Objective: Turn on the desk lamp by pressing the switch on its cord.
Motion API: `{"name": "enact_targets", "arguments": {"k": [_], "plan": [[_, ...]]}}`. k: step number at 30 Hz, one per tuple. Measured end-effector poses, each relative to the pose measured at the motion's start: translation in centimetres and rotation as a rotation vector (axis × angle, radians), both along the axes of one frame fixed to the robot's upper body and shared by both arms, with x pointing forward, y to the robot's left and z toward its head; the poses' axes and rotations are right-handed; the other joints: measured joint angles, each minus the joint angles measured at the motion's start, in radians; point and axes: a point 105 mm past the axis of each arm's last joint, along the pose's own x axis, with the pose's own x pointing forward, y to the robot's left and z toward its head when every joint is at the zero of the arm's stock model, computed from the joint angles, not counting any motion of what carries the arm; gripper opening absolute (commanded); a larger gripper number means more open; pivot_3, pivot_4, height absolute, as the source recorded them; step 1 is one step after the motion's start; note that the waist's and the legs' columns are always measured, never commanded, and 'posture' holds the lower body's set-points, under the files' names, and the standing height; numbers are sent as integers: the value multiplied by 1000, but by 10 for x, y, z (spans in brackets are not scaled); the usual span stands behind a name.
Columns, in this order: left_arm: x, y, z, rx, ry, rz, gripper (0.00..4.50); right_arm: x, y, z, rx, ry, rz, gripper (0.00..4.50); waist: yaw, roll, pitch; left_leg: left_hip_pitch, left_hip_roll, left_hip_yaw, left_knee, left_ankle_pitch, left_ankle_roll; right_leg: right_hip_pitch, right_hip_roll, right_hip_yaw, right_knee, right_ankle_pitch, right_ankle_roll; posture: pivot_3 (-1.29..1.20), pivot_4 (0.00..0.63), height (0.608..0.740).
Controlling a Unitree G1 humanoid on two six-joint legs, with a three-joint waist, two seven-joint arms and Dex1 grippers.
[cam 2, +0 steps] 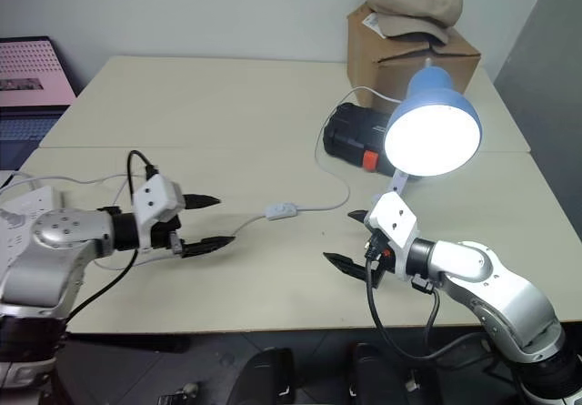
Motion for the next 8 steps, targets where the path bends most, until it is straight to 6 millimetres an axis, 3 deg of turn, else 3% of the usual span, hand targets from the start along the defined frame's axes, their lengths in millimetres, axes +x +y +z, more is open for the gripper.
{"name": "enact_targets", "arguments": {"k": [3,6,8], "plan": [[-27,23,-4,-18,12,145,4388,5,-24,3,-23,-34,7,4500,0,0,0,0,0,1,0,0,0,0,0,1,-1,0,0,0,150,740],[-44,32,-7,-45,42,230,4388,16,-53,3,-66,-47,-25,4500,5,0,0,0,0,-1,0,0,0,0,0,-1,0,0,-1,0,150,740],[-48,29,-4,-48,38,227,4388,16,-53,4,-63,-60,6,4500,13,0,0,1,0,-2,0,0,0,0,0,-2,1,-1,-1,0,150,740]]}}
